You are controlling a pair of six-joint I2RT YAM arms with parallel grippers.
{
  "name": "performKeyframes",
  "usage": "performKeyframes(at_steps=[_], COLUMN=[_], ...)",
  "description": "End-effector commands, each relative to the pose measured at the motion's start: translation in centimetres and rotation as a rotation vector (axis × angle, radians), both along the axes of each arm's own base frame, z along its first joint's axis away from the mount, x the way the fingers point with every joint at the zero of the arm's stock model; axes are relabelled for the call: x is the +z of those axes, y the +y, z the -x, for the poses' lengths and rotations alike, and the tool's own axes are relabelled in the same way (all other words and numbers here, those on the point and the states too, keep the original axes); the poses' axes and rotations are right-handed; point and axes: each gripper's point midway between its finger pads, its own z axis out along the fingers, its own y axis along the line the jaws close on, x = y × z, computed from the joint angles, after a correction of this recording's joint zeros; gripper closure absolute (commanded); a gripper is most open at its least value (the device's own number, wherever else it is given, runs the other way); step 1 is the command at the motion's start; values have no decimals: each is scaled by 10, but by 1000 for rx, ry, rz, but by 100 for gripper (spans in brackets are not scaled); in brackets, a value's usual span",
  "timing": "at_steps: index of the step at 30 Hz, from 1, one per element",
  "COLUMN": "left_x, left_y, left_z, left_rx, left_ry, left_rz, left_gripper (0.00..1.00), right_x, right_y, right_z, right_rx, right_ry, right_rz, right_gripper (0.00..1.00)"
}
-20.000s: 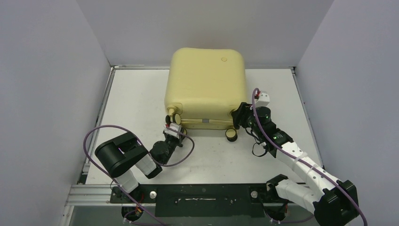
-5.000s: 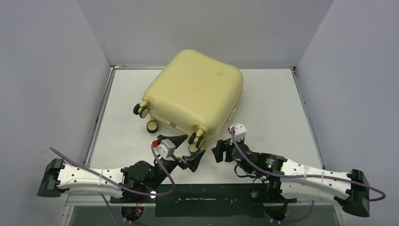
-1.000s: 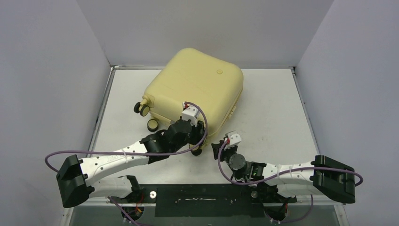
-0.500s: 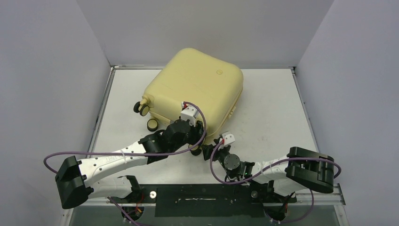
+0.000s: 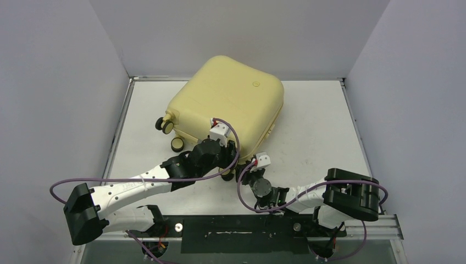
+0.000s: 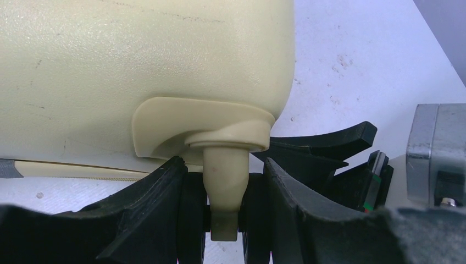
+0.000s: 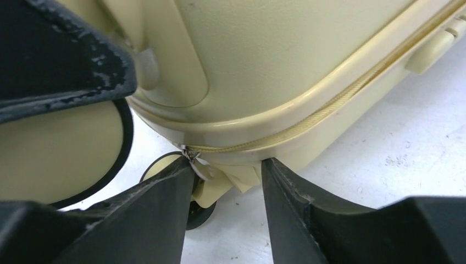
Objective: Pack the luggage
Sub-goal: Zip the luggage at the center of the board.
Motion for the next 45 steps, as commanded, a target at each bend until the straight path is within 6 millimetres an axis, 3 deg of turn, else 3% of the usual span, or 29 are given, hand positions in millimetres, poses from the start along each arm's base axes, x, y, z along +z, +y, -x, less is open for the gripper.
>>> performKeyframes(at_steps=[1, 6, 10, 21, 25, 31, 34, 39, 45], left_x=[-8, -11, -11, -15, -16, -17, -17, -19, -21], left_y=[15, 10, 8, 7, 7, 7, 7, 10, 20], left_z=[-7, -7, -6, -5, -5, -4, -4, -4, -6], left_rx=[47, 33, 27, 22, 19, 16, 15, 23, 47], left_ry=[-6, 3, 7, 13, 15, 17, 18, 16, 14], left_rz=[-40, -33, -26, -23, -24, -23, -23, -30, -41], left_gripper=[100, 100, 100, 100, 100, 100, 100, 100, 100], right_x=[39, 51, 49, 52, 50, 51, 51, 41, 16], right_y=[18, 32, 38, 51, 54, 59, 54, 35, -5], right_z=[-5, 0, -2, 4, 2, 2, 1, -1, -9], right_rx=[-41, -31, -39, -18, -27, -27, -47, -112, -235], right_ry=[-19, -23, -3, 21, 34, 50, 47, 42, 55], right_rz=[-171, -197, -188, -215, -219, -237, -248, -172, 30], right_gripper=[54, 57, 62, 58, 66, 90, 100, 100, 100])
